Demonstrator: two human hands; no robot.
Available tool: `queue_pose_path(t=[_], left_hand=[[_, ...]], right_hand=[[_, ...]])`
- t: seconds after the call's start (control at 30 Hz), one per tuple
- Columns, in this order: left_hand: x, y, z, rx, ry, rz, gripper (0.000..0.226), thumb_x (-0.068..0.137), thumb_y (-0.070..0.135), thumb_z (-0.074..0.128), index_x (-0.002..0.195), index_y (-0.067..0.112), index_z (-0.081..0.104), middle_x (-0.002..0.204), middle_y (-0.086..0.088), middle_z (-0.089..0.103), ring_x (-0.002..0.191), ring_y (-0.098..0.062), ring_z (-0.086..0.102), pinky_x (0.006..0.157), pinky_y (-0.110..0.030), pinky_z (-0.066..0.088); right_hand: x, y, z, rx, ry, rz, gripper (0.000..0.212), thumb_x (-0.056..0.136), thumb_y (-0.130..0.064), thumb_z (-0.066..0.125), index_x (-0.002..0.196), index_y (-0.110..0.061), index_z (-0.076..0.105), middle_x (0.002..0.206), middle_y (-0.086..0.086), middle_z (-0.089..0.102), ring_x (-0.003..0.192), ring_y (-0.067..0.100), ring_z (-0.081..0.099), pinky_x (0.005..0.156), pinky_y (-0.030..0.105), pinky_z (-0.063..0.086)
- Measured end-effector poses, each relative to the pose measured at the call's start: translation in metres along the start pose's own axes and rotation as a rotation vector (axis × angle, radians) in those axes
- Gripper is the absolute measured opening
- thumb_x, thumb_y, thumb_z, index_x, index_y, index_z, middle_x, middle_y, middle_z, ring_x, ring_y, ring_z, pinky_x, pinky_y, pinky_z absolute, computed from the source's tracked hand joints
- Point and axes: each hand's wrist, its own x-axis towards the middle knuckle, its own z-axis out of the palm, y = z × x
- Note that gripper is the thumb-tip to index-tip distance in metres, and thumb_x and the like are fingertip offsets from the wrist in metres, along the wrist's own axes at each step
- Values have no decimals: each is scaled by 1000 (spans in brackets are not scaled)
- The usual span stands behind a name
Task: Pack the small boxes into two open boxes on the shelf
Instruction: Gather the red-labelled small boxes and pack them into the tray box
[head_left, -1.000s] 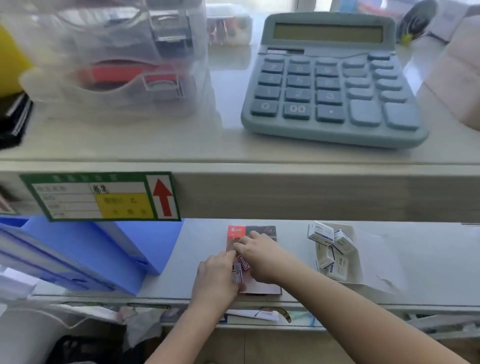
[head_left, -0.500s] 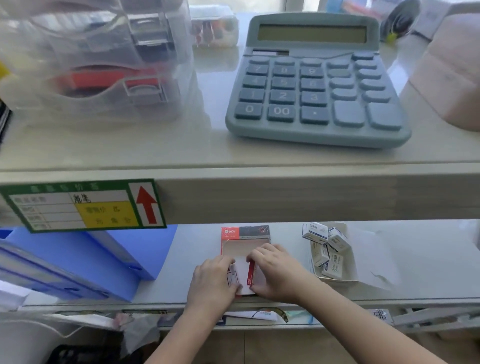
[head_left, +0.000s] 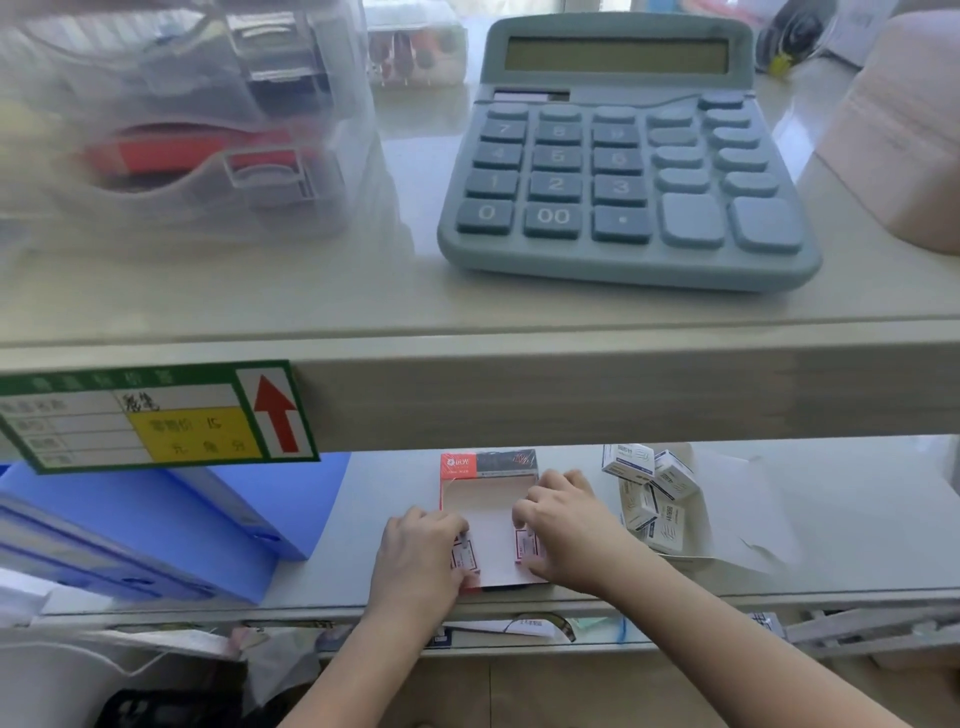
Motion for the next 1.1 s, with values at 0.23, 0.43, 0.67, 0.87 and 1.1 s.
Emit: queue_pose_path(t=[0.23,0.43,0.67,0.87,1.1], left_hand=[[10,4,2,104,16,171,23,77,40,66,95,27,60,98,12,65,99,-17,42,87,-31,25],[11,-4,11,128,59,309,46,57,40,85,96,27,65,107,9,67,101,-19,60,94,-33,23],[20,2,12,87,-17,409,42,59,40,86,96,27,71,95,11,70,85,-17,65,79,-32,49],[37,3,12,100,-12,499,42,57,30,89,95,26,72,98,9,71,85,-17,65,78,-31,49],[37,0,17,92,-8,524,44,62,24,88,103,24,71,104,4,70,91,-20,64,76,-33,52]], right_hand=[[7,-17,8,153,85,-16,37,78,-41,67,106,-20,53,98,-3,67,96,24,48,87,37,34],[-33,-30,20,289,303,93,34,82,-53,56,102,-26,61,93,-8,61,86,18,53,75,33,43],[-51,-46,51,145,294,41,44,63,-10,68,104,-26,67,73,-12,58,75,18,50,65,30,39],[-53,-42,46,175,277,56,33,55,-7,68,83,-24,64,67,-12,55,75,18,46,65,29,33],[-53,-45,46,191,268,62,32,54,-6,63,82,-23,63,67,-11,55,76,19,46,67,29,37]])
